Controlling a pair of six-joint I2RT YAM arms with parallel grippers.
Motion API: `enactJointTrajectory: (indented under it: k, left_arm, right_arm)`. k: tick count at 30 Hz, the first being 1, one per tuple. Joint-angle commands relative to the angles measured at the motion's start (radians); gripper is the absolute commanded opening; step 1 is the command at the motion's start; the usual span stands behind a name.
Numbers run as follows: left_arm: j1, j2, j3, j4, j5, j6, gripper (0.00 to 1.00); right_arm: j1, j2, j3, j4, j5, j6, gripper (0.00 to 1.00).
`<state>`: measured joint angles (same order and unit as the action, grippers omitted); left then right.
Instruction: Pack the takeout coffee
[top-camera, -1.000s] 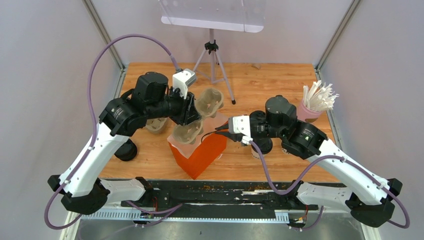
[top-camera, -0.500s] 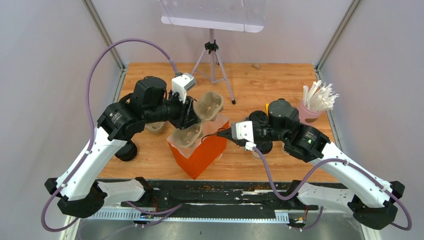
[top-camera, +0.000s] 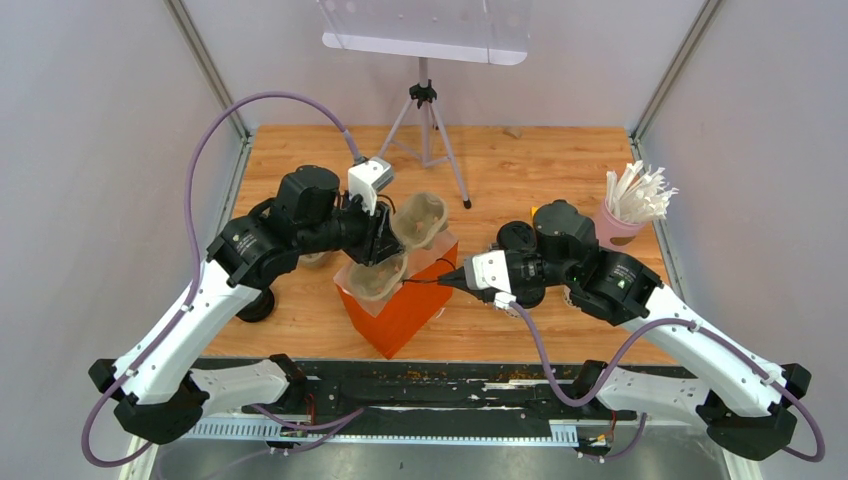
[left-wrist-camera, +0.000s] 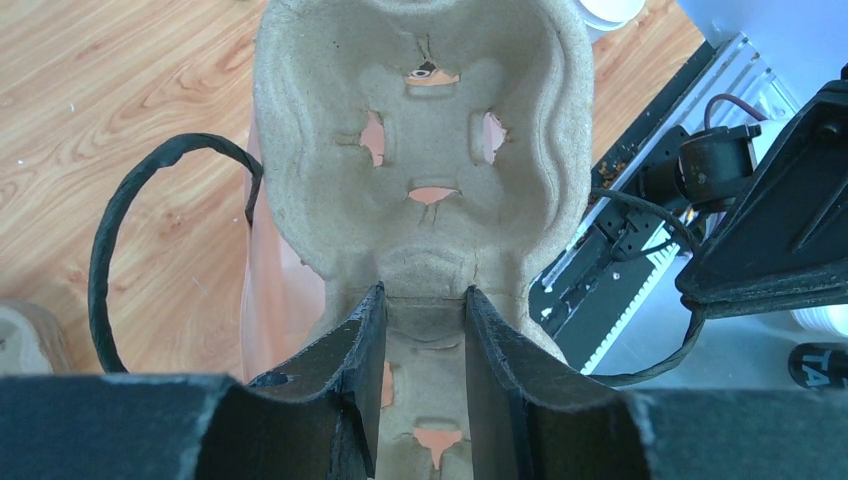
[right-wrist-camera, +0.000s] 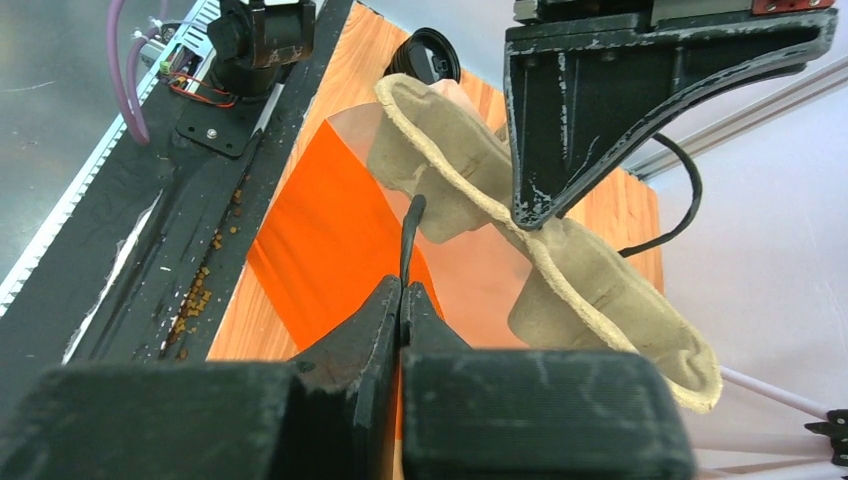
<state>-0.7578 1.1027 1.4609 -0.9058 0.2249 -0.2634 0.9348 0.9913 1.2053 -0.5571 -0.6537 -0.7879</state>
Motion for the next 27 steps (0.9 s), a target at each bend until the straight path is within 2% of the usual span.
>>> enactJointTrajectory:
  k: [1, 12, 27]
  left_arm:
    - [-0.005, -0.012, 0.003, 0.038, -0.027, 0.021, 0.13]
    - [-0.005, -0.003, -0.024, 0.026, -0.068, 0.138, 0.14]
    - [-0.005, -0.018, -0.121, 0.072, 0.002, 0.226, 0.12]
  right_arm:
    - [0.01, -0.018, 0.027, -0.031, -0.027, -0.001, 0.0]
    - [0.032, -0.045, -0.019, -0.008, -0.009, 0.021, 0.0]
    - [0.032, -0.057, -0.039, 0.008, -0.008, 0.026, 0.0]
